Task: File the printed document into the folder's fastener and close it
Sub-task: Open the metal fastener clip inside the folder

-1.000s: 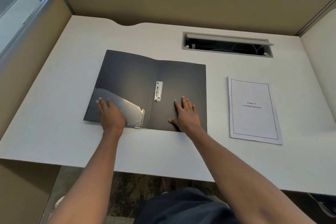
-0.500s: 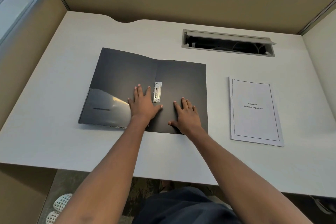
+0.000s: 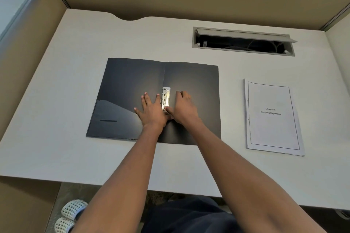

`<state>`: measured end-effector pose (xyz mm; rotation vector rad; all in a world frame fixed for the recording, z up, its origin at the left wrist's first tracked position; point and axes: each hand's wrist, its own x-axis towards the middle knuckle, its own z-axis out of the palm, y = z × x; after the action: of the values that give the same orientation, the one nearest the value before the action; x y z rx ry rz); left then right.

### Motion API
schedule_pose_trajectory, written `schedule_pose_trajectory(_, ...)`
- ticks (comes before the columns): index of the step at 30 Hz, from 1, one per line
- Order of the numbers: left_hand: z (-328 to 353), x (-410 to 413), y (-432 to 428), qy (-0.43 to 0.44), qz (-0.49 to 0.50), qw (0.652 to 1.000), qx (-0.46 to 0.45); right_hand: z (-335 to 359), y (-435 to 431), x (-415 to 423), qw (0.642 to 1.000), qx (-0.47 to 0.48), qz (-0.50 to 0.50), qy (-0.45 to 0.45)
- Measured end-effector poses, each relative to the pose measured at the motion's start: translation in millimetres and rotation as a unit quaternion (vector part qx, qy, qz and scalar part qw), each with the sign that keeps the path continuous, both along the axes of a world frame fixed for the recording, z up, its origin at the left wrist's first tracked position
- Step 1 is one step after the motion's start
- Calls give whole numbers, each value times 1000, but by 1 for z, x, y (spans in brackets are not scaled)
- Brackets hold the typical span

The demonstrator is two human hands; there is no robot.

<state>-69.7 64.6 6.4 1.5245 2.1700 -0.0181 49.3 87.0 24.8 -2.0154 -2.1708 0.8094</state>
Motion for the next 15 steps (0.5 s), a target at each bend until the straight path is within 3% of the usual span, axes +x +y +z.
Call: schedule_pose_trajectory(15, -5, 2, 3, -6, 16, 1000, 22, -15, 2, -27, 994, 37, -47, -94)
